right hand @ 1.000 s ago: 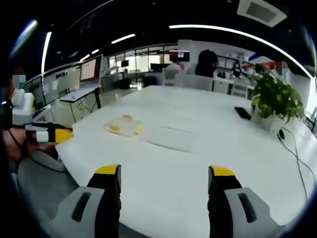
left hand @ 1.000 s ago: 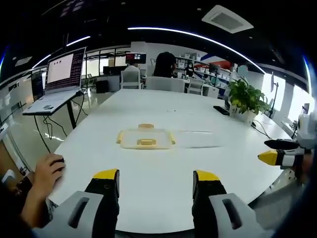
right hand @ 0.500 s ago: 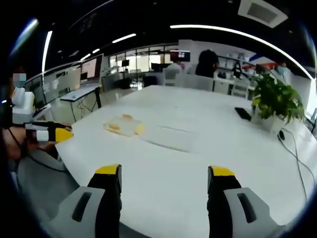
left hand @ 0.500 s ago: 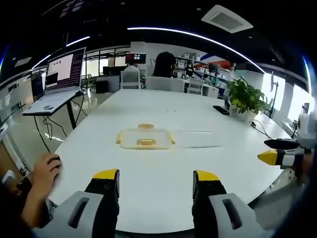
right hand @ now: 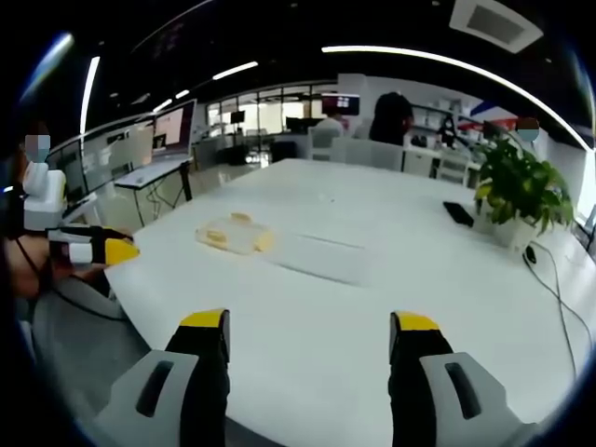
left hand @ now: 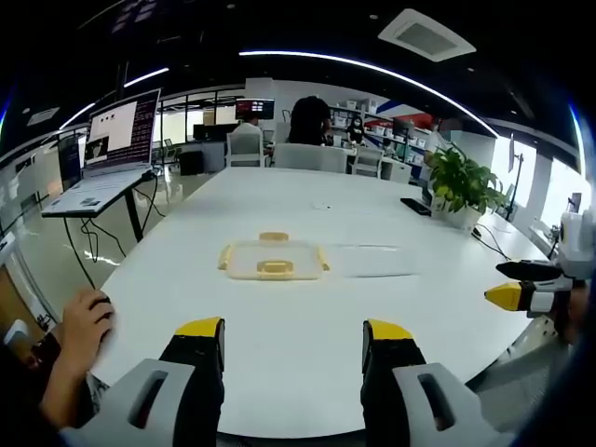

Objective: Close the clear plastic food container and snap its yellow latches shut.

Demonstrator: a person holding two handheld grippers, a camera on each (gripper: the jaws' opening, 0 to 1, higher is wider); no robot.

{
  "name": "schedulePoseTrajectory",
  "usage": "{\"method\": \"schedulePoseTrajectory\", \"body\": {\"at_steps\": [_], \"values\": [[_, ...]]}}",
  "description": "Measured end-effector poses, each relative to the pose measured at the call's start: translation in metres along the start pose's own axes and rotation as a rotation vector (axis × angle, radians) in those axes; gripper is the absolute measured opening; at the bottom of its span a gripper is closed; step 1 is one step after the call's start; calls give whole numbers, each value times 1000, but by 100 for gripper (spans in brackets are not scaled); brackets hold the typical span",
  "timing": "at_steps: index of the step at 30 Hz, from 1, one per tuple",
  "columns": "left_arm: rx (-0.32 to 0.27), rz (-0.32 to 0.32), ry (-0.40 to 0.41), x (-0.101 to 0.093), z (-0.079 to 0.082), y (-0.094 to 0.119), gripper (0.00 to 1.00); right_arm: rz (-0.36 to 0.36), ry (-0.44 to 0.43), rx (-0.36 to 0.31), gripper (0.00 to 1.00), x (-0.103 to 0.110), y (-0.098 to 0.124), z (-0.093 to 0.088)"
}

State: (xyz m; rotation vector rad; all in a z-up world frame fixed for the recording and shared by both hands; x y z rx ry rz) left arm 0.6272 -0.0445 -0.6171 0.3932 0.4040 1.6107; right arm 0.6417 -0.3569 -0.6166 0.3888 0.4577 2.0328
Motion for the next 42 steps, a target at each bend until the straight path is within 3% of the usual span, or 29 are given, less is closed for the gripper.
{"method": "schedulePoseTrajectory", "body": {"at_steps": [25, 42], "values": [[1, -5, -9, 0, -2, 0, 54, 10, 4, 13, 66, 4, 1, -3], [-14, -51, 9, 0, -1, 5, 53, -3, 70, 64, 66, 8, -1, -7]]}}
Point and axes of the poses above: the point that each gripper's makers call its tool centre point, and the gripper's own axes: y roughly backward along the fingers, x roughly to its left, z roughly out of its top, the point moved 10 cm from there along y, roughly backward along the fingers, and after that the axes turned 9 degrees about z, right-handed, at the moved point
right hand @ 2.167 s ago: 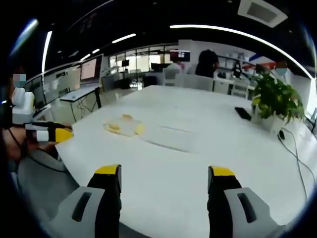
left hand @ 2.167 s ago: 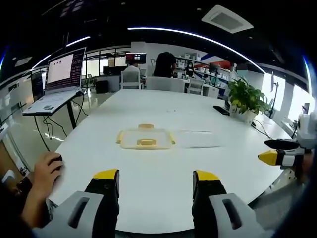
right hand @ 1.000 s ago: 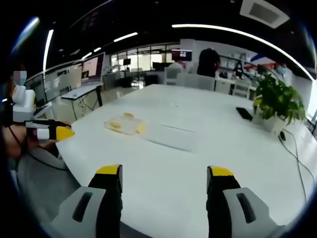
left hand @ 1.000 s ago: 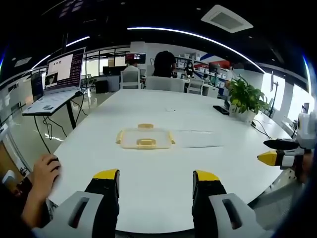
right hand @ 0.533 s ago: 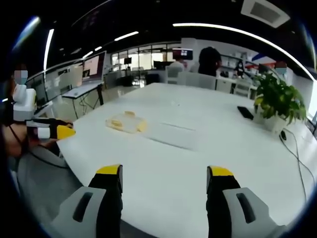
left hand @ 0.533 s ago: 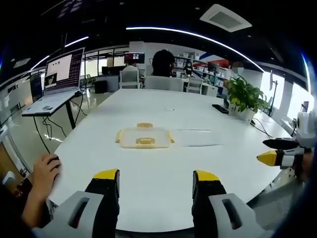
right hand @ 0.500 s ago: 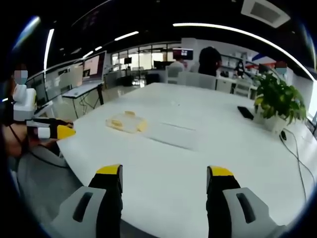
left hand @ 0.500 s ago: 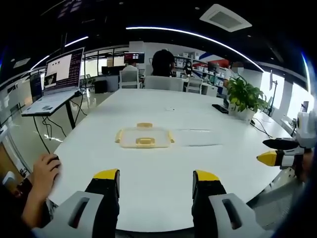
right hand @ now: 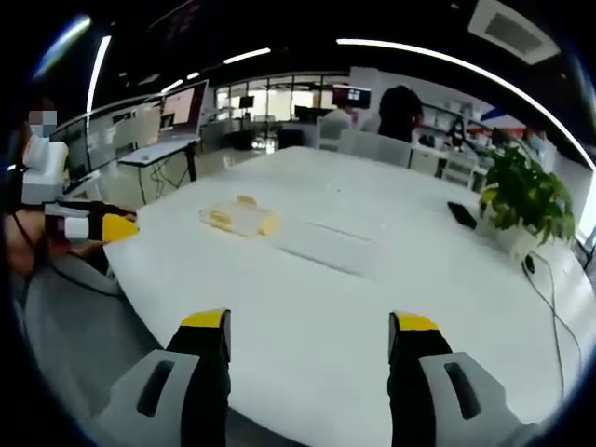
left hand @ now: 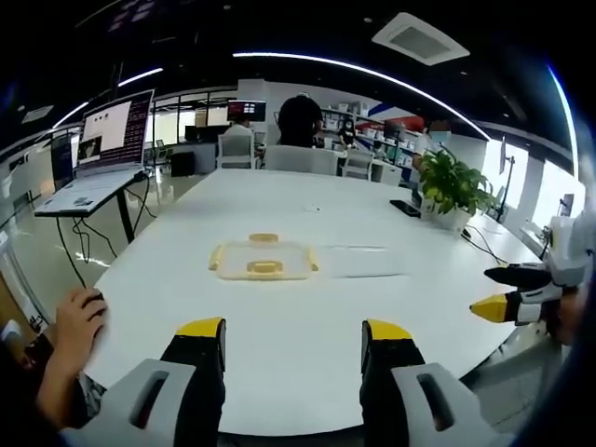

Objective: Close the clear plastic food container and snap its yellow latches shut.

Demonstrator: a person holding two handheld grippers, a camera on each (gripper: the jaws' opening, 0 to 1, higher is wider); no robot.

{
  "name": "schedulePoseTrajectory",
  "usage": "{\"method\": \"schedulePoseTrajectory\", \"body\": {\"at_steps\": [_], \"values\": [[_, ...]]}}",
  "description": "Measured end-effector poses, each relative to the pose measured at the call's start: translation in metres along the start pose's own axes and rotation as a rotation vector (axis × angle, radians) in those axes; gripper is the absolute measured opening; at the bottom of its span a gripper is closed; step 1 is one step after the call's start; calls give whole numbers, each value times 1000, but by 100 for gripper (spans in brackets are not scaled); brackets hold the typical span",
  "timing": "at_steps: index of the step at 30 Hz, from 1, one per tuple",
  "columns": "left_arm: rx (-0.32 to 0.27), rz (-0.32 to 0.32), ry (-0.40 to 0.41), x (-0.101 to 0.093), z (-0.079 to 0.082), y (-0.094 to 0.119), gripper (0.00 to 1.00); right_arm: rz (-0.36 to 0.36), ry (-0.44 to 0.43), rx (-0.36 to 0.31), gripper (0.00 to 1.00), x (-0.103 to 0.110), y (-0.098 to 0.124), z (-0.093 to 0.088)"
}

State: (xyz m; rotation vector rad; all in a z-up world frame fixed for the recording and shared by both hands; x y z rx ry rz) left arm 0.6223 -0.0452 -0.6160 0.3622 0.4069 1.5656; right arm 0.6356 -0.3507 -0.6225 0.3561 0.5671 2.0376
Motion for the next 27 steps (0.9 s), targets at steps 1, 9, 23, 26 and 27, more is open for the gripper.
{"method": "schedulePoseTrajectory", "body": {"at_steps": [1, 9, 23, 26, 27], "values": [[-3, -1, 6, 0, 1, 0, 53, -3, 2, 2, 66, 0, 0, 0], [3, -3, 53, 4, 7, -5, 54, -11, -35, -13, 67, -5, -1, 8], [12, 3, 24, 17, 17, -23, 54, 36, -19, 11, 67, -1, -22, 22], [15, 4, 18, 20, 19, -27, 54, 42, -10, 9, 67, -2, -27, 26], [16, 3, 17, 21, 19, -29, 54, 43, -9, 11, 67, -3, -28, 27]]}}
Point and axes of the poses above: the point that each gripper's makers call its tool centre point, and the gripper's own axes: y roughly backward along the fingers, x roughly to its left, z roughly out of its top, the point moved 10 cm from there along y, roughly backward along the fingers, and after that the axes turned 9 degrees about z, right-handed, at the moved point
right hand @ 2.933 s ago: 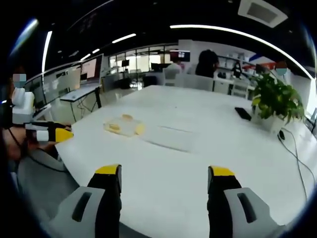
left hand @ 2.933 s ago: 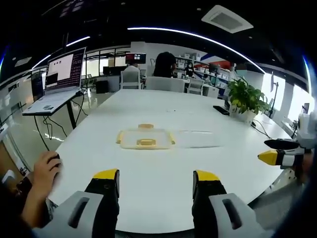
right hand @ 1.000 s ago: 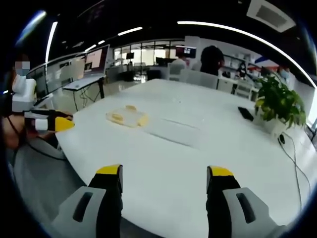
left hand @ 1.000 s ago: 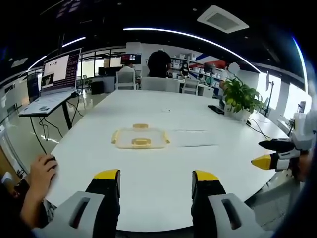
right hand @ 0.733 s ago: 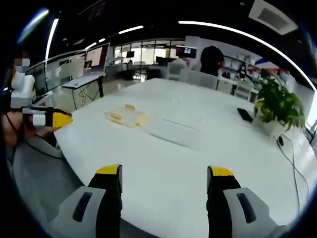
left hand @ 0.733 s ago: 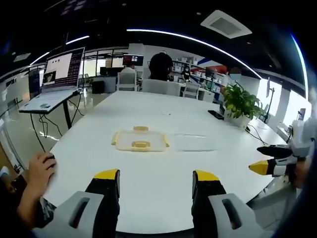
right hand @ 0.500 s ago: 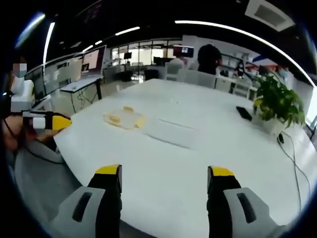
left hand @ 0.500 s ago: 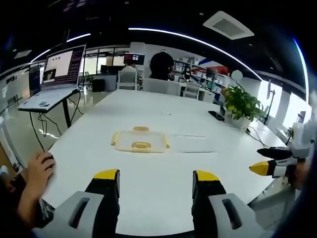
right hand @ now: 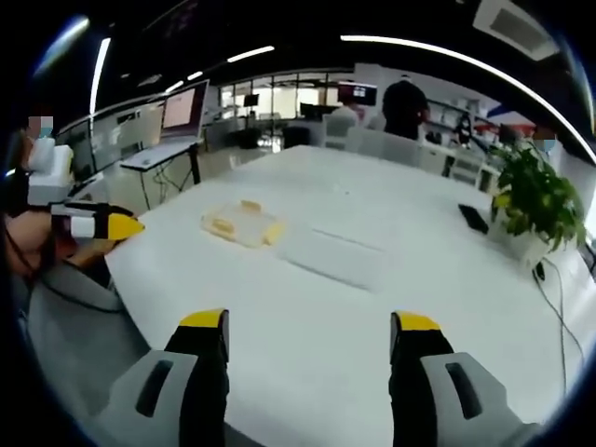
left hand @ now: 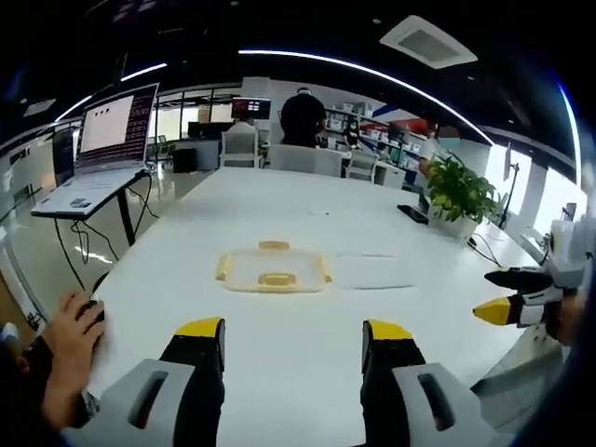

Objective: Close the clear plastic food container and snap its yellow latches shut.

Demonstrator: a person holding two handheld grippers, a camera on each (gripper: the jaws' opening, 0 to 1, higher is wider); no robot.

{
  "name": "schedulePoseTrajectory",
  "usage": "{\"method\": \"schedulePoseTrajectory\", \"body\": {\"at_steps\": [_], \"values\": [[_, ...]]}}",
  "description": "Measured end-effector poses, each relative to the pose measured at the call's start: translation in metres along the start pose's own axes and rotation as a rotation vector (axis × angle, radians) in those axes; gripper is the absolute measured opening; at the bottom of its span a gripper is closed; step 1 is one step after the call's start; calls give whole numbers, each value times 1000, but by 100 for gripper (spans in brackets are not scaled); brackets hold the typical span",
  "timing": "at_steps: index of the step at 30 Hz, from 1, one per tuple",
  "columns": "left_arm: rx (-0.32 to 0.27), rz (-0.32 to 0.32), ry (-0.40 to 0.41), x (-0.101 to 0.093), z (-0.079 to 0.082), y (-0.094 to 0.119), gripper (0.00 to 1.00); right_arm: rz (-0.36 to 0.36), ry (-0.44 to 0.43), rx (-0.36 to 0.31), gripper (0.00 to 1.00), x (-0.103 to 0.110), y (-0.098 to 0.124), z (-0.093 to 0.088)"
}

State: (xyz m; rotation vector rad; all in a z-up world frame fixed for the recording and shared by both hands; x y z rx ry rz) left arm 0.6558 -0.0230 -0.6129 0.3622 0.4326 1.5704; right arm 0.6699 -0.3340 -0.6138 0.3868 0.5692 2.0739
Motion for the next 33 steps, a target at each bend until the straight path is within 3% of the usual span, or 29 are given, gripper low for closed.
{"method": "schedulePoseTrajectory", "body": {"at_steps": [19, 33], "values": [[35, -31, -80, 24, 13, -36, 53, 73, 43, 31, 67, -3, -35, 24], [92, -122, -196, 30, 23, -68, 52, 133, 76, 54, 67, -9, -65, 44]]}}
Point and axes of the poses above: the point that each gripper's makers call its tool centre point, and the gripper's own axes: y roughly backward along the fingers, x roughly to its left, z roughly out of its top, the point moved 10 cm from there along y, roughly backward along the fingers, and after that the axes turned 9 degrees about z, right-handed, at the moved point
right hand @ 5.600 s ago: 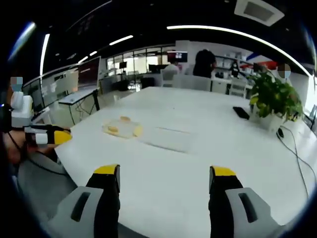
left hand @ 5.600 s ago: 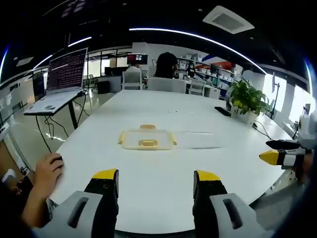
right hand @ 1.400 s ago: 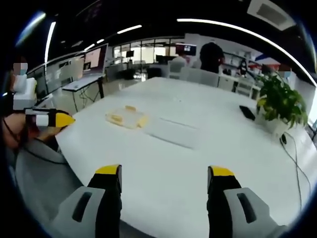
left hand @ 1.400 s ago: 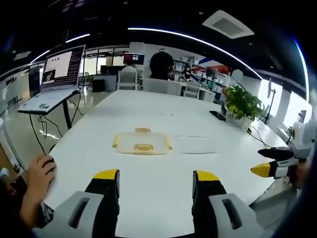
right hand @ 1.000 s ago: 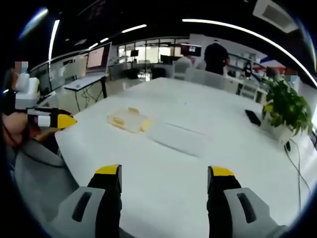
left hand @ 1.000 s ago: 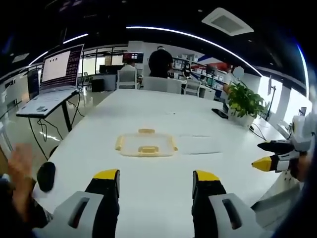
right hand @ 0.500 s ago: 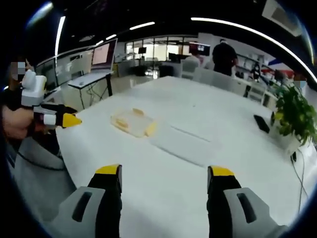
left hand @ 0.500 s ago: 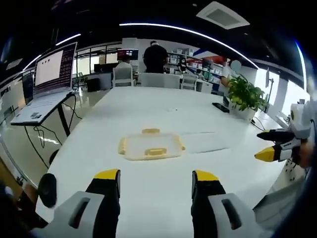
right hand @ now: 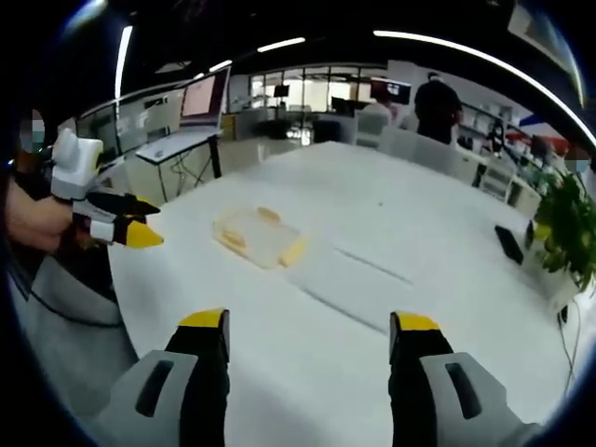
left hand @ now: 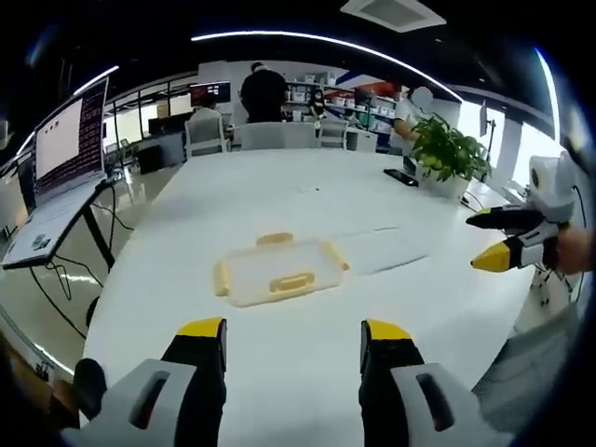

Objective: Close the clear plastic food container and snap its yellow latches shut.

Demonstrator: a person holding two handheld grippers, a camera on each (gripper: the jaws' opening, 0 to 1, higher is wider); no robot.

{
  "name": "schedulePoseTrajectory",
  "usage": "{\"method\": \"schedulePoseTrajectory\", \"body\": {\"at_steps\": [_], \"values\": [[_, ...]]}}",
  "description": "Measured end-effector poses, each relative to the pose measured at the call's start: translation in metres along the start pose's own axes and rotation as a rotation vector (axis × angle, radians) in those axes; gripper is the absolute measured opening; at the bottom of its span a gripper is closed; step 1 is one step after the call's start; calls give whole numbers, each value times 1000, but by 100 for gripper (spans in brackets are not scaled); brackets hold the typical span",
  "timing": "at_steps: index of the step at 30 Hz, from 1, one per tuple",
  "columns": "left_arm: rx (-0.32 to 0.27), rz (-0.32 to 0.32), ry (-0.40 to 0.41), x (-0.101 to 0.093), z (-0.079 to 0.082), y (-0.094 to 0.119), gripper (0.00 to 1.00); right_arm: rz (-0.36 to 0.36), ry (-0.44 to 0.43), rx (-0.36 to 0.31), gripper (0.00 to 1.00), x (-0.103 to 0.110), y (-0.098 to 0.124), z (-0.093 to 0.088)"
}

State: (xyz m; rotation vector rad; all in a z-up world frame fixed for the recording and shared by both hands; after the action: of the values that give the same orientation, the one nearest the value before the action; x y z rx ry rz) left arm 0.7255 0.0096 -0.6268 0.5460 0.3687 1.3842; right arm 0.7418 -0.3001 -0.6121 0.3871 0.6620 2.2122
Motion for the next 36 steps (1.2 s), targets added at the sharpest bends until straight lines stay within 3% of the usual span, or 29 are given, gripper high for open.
{"method": "schedulePoseTrajectory", "body": {"at_steps": [17, 29, 36], "values": [[27, -109, -142, 18, 27, -37, 53, 101, 74, 28, 66, -6, -32, 28], [31, -166, -220, 24, 35, -43, 53, 163, 98, 27, 66, 3, -40, 49], [58, -224, -281, 32, 42, -53, 53, 212, 127, 70, 66, 2, -55, 51]]}}
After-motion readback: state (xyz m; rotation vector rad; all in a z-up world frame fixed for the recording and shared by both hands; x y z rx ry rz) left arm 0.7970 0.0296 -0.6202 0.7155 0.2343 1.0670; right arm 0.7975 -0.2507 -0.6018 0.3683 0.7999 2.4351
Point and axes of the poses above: the point that each gripper's makers call its tool centre point, and the gripper's own axes: y roughly backward along the fingers, x roughly to its left, z roughly out of its top, the point moved 10 cm from there along y, roughly backward along the fingers, and after that the axes turned 9 degrees about z, right-handed, at the moved point
